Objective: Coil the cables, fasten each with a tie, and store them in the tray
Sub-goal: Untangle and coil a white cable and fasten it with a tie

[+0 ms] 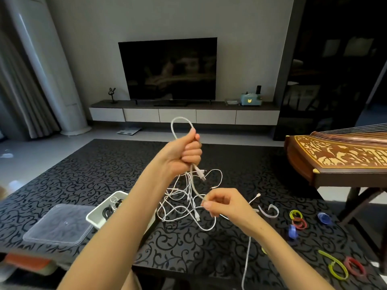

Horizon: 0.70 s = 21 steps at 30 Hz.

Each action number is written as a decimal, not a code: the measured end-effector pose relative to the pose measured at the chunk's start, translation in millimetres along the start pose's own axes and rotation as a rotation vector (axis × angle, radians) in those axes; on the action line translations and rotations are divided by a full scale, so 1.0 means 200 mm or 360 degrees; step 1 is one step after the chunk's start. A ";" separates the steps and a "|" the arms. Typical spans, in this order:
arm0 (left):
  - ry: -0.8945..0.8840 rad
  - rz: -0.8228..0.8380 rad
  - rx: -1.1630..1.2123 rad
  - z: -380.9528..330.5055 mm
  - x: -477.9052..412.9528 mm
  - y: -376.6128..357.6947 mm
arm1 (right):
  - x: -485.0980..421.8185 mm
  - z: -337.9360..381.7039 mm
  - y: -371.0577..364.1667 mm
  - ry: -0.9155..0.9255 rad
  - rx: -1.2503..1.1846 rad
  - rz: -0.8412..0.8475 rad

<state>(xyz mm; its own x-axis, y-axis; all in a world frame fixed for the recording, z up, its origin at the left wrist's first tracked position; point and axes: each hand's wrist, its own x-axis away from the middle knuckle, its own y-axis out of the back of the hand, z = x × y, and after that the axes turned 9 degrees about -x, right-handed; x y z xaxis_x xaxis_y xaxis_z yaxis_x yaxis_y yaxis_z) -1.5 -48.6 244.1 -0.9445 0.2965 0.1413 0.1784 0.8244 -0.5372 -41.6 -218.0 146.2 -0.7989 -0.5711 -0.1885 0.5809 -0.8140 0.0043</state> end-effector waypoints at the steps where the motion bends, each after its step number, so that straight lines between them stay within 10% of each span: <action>1: -0.0104 -0.0099 -0.0190 -0.03 0.01 0.00 | 0.01 -0.03 0.01 -0.0033 0.0045 -0.0007; 7: -0.0796 -0.0967 -0.1792 -0.19 0.10 0.10 | 0.05 -0.16 0.09 -0.0426 0.0259 -0.0216; 14: -0.0042 0.0007 -0.2268 0.03 0.17 0.12 | -0.06 0.22 0.03 0.0205 0.1017 -0.0541; 21: -0.0223 0.0199 -0.2028 0.16 0.14 0.13 | -0.12 0.50 -0.03 0.0224 0.0564 -0.0330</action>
<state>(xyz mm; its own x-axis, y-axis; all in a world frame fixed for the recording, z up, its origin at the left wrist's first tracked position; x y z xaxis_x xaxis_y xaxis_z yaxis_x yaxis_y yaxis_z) -32.3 -34.8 207.2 -0.9093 0.4157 0.0181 0.3302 0.6944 0.6394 -41.2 -210.3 248.7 -0.8498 -0.3914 -0.3530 0.3010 -0.9102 0.2845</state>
